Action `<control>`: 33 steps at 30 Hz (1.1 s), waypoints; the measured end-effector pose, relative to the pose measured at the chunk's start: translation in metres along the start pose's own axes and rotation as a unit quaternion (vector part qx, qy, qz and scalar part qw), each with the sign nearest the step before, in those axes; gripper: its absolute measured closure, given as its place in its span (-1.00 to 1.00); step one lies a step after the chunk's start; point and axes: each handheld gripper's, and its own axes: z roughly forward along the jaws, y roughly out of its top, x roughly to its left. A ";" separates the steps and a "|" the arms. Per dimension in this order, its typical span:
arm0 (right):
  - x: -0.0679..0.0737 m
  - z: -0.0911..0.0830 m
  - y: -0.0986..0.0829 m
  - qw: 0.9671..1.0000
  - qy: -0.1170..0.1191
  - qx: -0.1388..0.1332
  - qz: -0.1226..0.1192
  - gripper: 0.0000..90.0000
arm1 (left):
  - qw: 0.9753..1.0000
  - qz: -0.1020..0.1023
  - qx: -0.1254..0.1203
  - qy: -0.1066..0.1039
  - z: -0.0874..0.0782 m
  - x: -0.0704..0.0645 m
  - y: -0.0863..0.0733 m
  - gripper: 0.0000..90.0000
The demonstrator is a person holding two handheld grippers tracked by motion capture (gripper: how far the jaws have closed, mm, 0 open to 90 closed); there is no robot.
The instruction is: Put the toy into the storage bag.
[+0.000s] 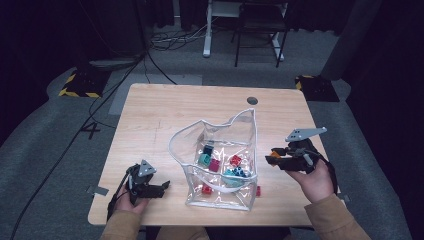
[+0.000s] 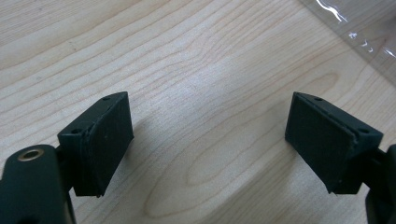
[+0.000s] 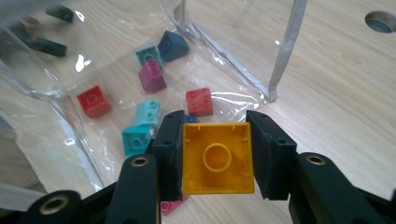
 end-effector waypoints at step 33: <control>0.040 -0.034 0.080 0.993 0.073 -0.065 -0.067 0.30 | 1.000 0.000 0.001 0.002 0.000 0.000 0.000 -0.66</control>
